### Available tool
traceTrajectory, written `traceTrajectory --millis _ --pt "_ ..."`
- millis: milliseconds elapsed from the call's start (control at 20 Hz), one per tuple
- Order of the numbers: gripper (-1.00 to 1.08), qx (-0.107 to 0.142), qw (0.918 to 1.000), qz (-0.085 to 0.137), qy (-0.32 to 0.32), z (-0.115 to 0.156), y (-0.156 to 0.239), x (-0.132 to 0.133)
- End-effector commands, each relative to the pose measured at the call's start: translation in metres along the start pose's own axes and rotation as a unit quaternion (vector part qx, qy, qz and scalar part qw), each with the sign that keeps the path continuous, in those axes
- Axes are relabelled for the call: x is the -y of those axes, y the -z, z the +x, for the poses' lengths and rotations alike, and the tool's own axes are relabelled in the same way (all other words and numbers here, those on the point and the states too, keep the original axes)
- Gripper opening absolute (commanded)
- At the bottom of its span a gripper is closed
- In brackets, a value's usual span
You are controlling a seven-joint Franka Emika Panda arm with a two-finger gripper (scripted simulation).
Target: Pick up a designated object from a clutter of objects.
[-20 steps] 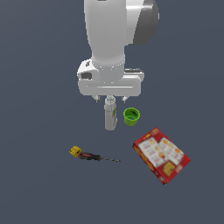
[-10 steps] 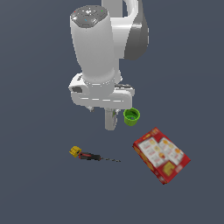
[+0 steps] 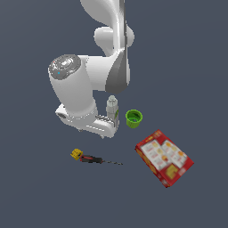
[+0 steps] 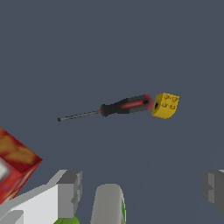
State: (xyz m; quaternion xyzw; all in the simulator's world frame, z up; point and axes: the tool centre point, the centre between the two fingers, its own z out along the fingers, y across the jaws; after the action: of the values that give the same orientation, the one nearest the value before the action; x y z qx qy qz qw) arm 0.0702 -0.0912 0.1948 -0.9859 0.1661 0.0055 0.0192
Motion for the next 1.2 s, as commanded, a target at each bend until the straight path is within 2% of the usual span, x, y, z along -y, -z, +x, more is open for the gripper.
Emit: traceTrajectory --millis 0,300,600,1150 --pt "1.0 -0.002 0.9997 -0.002 -0.026 0.015 -0.022 -0.016" --pt "1.0 -0.006 0.997 -0.008 -0.077 0.04 -0.07 -0.051" --pt "1.0 -0.009 0.9939 -0.014 -0.109 0.052 -0.103 -0.076" --pt "1.0 -0.01 0.9921 -0.017 -0.124 0.056 -0.119 -0.088"
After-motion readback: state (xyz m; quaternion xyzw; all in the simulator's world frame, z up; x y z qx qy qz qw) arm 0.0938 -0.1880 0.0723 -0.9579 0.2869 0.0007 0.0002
